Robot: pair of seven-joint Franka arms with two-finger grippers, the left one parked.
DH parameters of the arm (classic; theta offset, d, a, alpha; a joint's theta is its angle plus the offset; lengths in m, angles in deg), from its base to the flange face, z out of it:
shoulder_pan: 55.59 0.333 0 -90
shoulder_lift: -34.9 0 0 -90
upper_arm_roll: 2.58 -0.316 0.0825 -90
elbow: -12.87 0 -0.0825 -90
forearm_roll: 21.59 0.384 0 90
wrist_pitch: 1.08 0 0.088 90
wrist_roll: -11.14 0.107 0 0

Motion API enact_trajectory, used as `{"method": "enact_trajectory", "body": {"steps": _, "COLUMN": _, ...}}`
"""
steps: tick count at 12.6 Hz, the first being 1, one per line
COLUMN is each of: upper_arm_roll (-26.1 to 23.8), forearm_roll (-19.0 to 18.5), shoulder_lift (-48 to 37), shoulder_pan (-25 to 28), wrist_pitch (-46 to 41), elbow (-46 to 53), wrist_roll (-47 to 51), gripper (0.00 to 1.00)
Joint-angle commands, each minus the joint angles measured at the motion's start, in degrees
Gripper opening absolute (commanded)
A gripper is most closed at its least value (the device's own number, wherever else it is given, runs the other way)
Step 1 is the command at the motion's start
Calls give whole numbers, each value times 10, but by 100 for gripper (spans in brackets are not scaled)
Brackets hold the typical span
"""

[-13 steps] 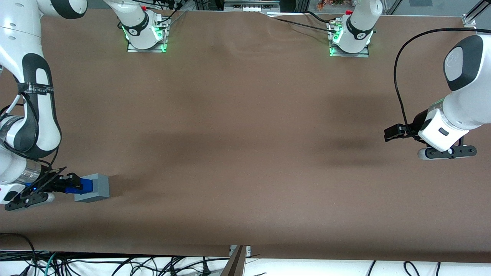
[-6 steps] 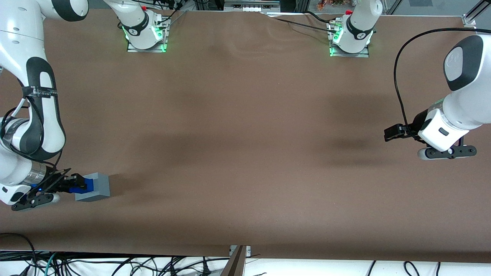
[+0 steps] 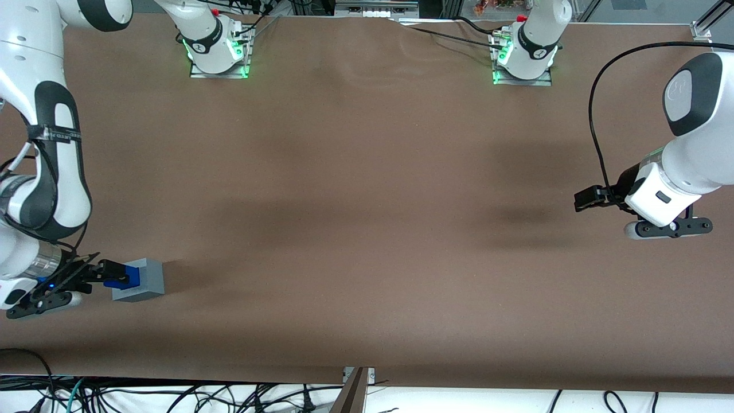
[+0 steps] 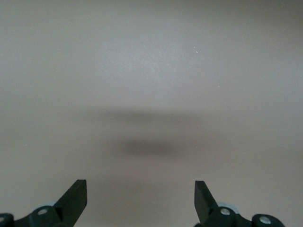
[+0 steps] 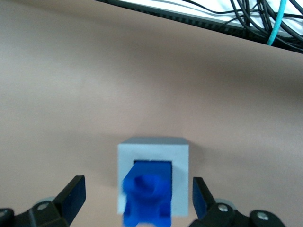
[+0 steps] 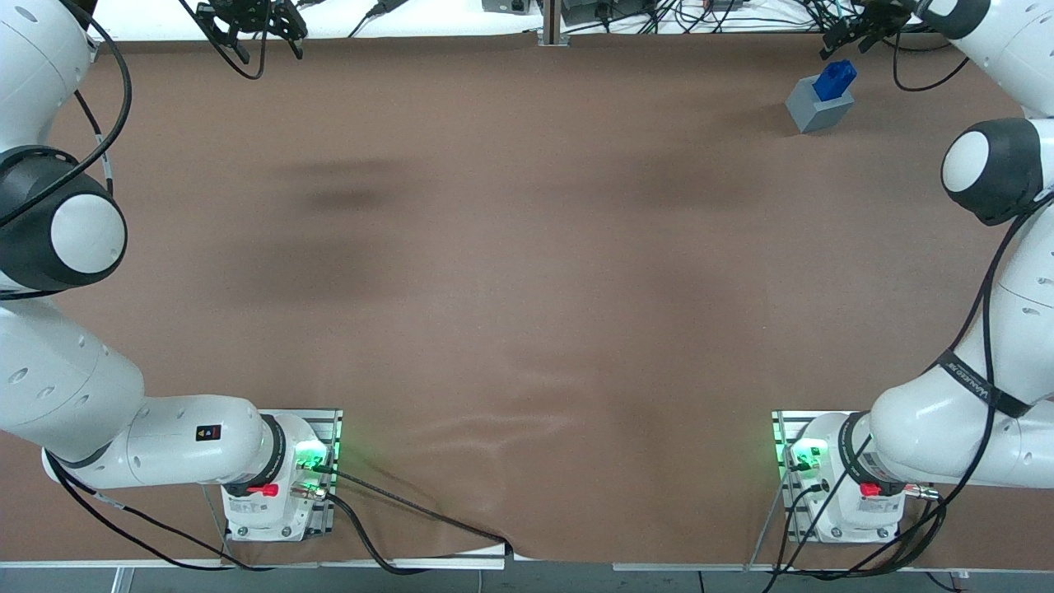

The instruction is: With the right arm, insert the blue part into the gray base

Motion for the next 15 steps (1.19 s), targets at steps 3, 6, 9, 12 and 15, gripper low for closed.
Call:
{"method": "enact_trajectory", "body": {"steps": 3, "upper_arm_roll": -6, "forearm_roll": -5, "shoulder_lift": -79, "shoulder_pan": 3, "wrist_pitch": -152, "elbow": 15, "wrist_roll": 54, "gripper": 100}}
{"method": "enact_trajectory", "body": {"steps": 6, "upper_arm_roll": -1, "forearm_roll": -11, "shoulder_lift": -143, "shoulder_pan": 22, "wrist_pitch": -260, "elbow": 6, "wrist_roll": 137, "gripper": 100}}
{"method": "enact_trajectory", "body": {"steps": 9, "upper_arm_roll": -3, "forearm_roll": -60, "shoulder_lift": -256, "shoulder_pan": 29, "wrist_pitch": -275, "elbow": -109, "wrist_roll": 140, "gripper": 100}}
{"method": "enact_trajectory", "body": {"steps": 12, "upper_arm_roll": -28, "forearm_roll": -129, "shoulder_lift": -349, "shoulder_pan": 31, "wrist_pitch": -259, "elbow": -211, "wrist_roll": 135, "gripper": 100}}
{"method": "enact_trajectory", "body": {"steps": 15, "upper_arm_roll": -23, "forearm_roll": -130, "shoulder_lift": -390, "shoulder_pan": 29, "wrist_pitch": -232, "elbow": -218, "wrist_roll": 134, "gripper": 100}}
